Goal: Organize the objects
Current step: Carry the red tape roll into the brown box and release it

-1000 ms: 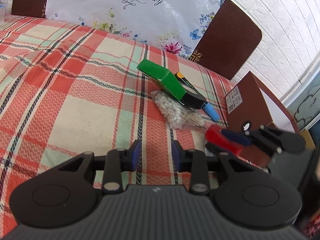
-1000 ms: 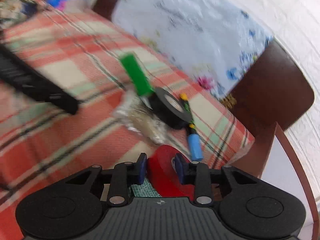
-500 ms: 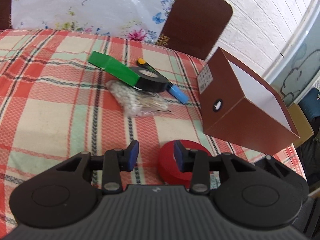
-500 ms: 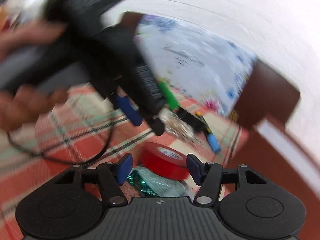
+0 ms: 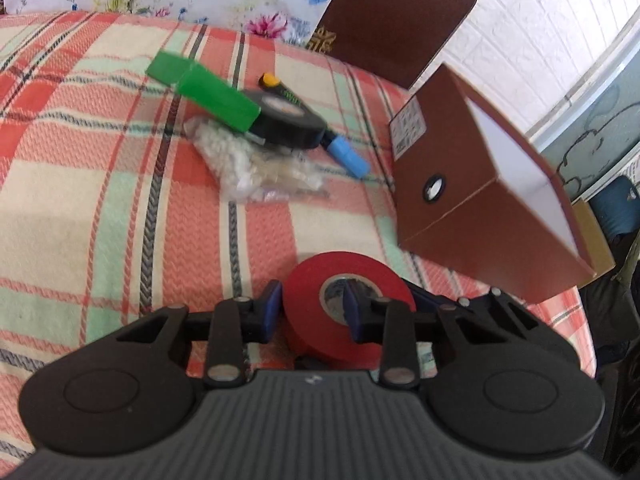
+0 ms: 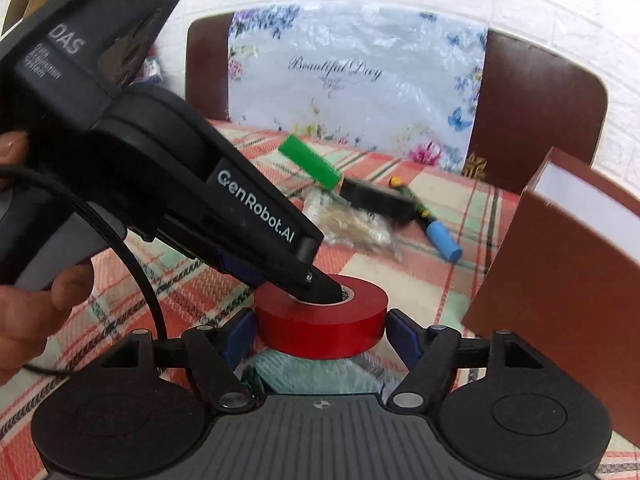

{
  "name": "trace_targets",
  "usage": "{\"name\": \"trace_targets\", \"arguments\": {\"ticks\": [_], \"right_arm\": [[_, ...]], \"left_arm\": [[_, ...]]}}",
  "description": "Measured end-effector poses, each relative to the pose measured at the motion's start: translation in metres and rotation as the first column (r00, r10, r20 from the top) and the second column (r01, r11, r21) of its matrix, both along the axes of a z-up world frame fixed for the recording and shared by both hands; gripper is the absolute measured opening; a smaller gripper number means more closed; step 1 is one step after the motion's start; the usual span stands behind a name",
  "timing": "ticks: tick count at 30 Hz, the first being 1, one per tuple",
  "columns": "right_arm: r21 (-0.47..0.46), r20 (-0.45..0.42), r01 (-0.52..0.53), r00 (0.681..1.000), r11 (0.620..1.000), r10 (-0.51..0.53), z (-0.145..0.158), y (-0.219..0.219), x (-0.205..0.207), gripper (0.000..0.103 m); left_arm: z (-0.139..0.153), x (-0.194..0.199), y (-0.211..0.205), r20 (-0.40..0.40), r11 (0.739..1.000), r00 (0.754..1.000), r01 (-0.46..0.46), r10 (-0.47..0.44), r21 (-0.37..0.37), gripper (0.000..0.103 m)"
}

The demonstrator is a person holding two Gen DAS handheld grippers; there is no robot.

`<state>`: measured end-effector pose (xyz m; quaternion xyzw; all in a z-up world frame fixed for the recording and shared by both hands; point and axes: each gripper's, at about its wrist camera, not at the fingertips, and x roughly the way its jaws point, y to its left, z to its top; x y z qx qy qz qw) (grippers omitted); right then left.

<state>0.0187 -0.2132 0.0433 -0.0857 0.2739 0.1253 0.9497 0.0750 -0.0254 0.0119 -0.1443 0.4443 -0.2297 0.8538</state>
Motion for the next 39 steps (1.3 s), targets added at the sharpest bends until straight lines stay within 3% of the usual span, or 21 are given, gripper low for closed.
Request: {"name": "trace_targets", "arguments": {"ticks": [3,7,11,16,20,24,31,39], "right_arm": [[-0.033,0.109,0.017,0.994,0.999,-0.013,0.016,-0.003,-0.009,0.07],[-0.074,0.269,0.093,0.961,0.993,-0.069,0.043,-0.014,-0.018,0.07],[-0.051,0.338,0.185,0.928,0.981,-0.157,0.061,-0.046,-0.018,0.07],[0.019,0.317,0.288,0.906,0.958,-0.279,0.064,-0.092,-0.007,0.07],[0.097,0.26,0.325,0.904,0.941,-0.339,0.058,-0.123,0.008,0.07],[0.113,0.216,0.34,0.909,0.934,-0.357,0.05,-0.139,0.025,0.07],[0.092,0.254,0.33,0.905,0.94,-0.342,0.044,-0.132,0.02,0.069],[0.121,0.311,0.287,0.898,0.95,-0.311,0.056,-0.109,-0.023,0.069]], "left_arm": [[0.028,0.0,-0.006,0.064,1.0,0.998,0.017,-0.016,-0.022,0.031],[0.068,0.0,-0.037,0.194,0.997,0.978,0.079,-0.078,0.0,0.032],[0.09,0.01,-0.08,0.261,0.987,0.952,0.158,-0.162,0.038,0.032],[0.091,0.027,-0.134,0.299,0.97,0.923,0.224,-0.243,0.097,0.033],[0.081,0.045,-0.159,0.279,0.966,0.926,0.231,-0.255,0.115,0.033],[0.071,0.06,-0.173,0.26,0.965,0.932,0.223,-0.253,0.137,0.033],[0.069,0.064,-0.17,0.257,0.973,0.941,0.188,-0.218,0.138,0.033],[0.088,0.023,-0.143,0.309,0.974,0.924,0.2,-0.223,0.105,0.033]]}}
